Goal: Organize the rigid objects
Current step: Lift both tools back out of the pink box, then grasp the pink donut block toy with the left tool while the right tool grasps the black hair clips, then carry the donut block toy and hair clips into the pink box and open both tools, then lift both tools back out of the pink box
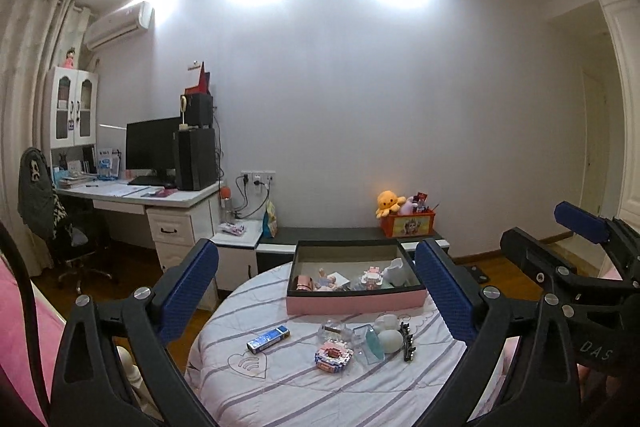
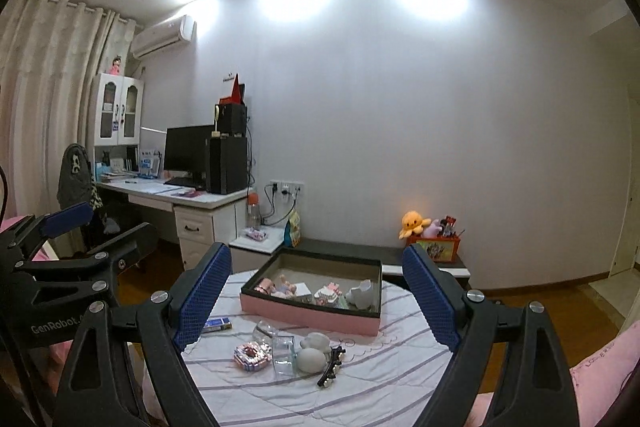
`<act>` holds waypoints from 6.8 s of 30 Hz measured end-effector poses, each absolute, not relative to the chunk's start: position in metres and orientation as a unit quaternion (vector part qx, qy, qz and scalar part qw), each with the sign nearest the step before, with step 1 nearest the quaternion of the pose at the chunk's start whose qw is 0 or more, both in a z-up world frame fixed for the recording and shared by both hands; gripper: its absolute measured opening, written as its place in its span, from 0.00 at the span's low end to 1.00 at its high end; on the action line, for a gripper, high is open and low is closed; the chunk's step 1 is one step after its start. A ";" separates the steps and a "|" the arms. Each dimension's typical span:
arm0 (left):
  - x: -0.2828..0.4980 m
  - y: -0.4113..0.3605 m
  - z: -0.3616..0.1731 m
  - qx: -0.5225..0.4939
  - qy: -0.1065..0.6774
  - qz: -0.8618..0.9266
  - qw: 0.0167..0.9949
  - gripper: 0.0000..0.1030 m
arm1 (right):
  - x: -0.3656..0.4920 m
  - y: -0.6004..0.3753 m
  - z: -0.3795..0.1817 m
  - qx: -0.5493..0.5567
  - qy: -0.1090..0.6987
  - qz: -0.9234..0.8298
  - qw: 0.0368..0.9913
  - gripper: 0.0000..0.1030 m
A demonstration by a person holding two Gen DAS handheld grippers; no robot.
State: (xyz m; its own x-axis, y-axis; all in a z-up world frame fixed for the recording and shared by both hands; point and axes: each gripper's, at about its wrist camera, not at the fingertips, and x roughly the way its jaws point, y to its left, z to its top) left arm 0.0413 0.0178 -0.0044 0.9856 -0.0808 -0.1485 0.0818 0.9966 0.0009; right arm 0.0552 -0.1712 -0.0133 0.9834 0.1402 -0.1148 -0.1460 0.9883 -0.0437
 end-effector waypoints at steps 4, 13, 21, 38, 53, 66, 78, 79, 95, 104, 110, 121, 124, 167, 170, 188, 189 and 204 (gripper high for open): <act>0.037 0.015 -0.005 0.006 0.068 -0.036 0.997 0.98 | 0.048 -0.170 -0.012 -0.026 0.046 0.072 0.996 0.86; 0.040 0.013 -0.008 0.008 0.073 -0.033 0.997 0.98 | 0.049 -0.175 -0.017 -0.022 0.050 0.071 0.996 0.86; 0.045 0.013 -0.011 0.008 0.078 -0.031 0.996 0.98 | 0.054 -0.176 -0.022 -0.018 0.060 0.073 0.995 0.86; 0.131 0.024 -0.099 -0.032 0.243 -0.074 0.967 1.00 | 0.123 -0.186 -0.089 0.006 0.179 0.091 0.980 0.86; 0.225 0.009 -0.216 0.005 0.403 -0.048 0.914 1.00 | 0.212 -0.218 -0.205 0.040 0.336 0.071 0.938 0.86; 0.263 -0.011 -0.235 0.045 0.420 -0.073 0.904 0.51 | 0.237 -0.228 -0.223 0.045 0.369 0.064 0.926 0.86; 0.239 0.008 -0.227 0.033 0.408 -0.071 0.910 0.51 | 0.268 -0.205 -0.231 -0.015 0.416 0.045 0.908 0.86; 0.238 0.007 -0.227 0.032 0.408 -0.072 0.910 0.51 | 0.267 -0.207 -0.230 -0.018 0.414 0.036 0.909 0.85; 0.238 -0.003 -0.221 0.017 0.398 -0.084 0.914 0.51 | 0.311 -0.206 -0.229 -0.042 0.428 0.094 0.898 0.32; 0.216 -0.007 -0.185 0.012 0.354 -0.092 0.931 0.51 | 0.274 -0.216 -0.216 0.024 0.378 0.114 0.918 0.18; 0.192 -0.013 -0.142 0.006 0.289 -0.082 0.954 0.51 | 0.222 -0.195 -0.160 0.028 0.280 0.135 0.950 0.19; 0.144 -0.019 -0.077 0.007 0.180 -0.059 0.982 0.51 | 0.173 -0.168 -0.096 -0.010 0.171 0.137 0.976 0.19; 0.138 -0.021 -0.071 0.011 0.170 -0.061 0.983 0.51 | 0.167 -0.165 -0.089 -0.010 0.162 0.138 0.977 0.19; 0.411 -0.012 -0.172 0.016 0.358 -0.065 0.932 0.76 | 0.396 -0.157 -0.173 -0.008 0.326 0.179 0.928 0.20; 0.389 -0.005 -0.156 0.020 0.333 -0.045 0.942 0.80 | 0.389 -0.163 -0.165 -0.011 0.313 0.151 0.937 0.56; 0.175 0.012 -0.057 0.008 0.177 -0.038 0.983 1.00 | 0.186 -0.180 -0.058 -0.035 0.147 0.065 0.986 1.00; 0.161 0.011 -0.053 0.012 0.167 -0.037 0.985 1.00 | 0.176 -0.180 -0.055 -0.036 0.142 0.064 0.987 1.00; 0.056 0.005 -0.013 0.033 0.088 -0.028 0.995 1.00 | 0.066 -0.183 -0.021 -0.024 0.080 0.058 0.995 1.00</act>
State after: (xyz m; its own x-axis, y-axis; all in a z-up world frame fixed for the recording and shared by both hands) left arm 0.0560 0.0045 -0.0135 0.9830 -0.0498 -0.1768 0.0613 0.9963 0.0602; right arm 0.0663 -0.1833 -0.0209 0.9805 0.1115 -0.1618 -0.1192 0.9921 -0.0386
